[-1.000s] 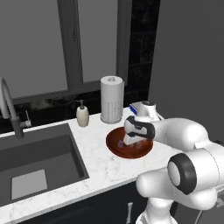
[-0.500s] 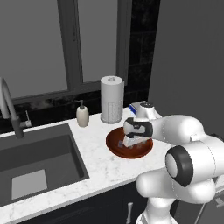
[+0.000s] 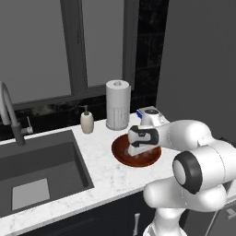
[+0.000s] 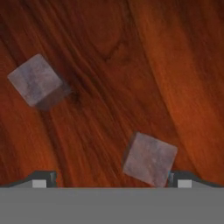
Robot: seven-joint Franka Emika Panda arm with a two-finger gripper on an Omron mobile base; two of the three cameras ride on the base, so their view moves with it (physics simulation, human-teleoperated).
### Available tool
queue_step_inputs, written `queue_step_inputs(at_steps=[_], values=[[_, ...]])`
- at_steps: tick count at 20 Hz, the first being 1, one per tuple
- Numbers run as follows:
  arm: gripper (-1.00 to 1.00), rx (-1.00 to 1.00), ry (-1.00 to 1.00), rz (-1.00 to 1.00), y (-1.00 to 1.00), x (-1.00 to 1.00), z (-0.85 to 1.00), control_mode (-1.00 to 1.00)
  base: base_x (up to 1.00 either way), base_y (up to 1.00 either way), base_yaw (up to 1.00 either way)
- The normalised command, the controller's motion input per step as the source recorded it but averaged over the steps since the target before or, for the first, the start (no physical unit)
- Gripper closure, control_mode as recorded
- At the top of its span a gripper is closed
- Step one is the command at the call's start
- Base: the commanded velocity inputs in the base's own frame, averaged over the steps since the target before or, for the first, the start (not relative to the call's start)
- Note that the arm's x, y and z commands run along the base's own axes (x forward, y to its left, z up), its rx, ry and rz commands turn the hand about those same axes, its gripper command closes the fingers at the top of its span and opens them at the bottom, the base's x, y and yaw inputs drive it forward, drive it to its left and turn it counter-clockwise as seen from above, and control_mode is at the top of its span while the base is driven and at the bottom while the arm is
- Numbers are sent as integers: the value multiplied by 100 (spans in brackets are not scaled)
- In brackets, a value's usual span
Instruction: Grab a lemon wedge from the fridge and one ice cube from the ice bowl, and put them in the glass of lemonade.
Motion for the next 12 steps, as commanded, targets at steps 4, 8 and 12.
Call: queue_step_inputs(at_steps=[4,8,12], values=[[-100,-5,4,0,6,0,0,-100,0,0,0],[-100,-1,1,0,0,0,-1,-100,0,0,0],[-100,0,0,0,0,7,0,-100,0,0,0]])
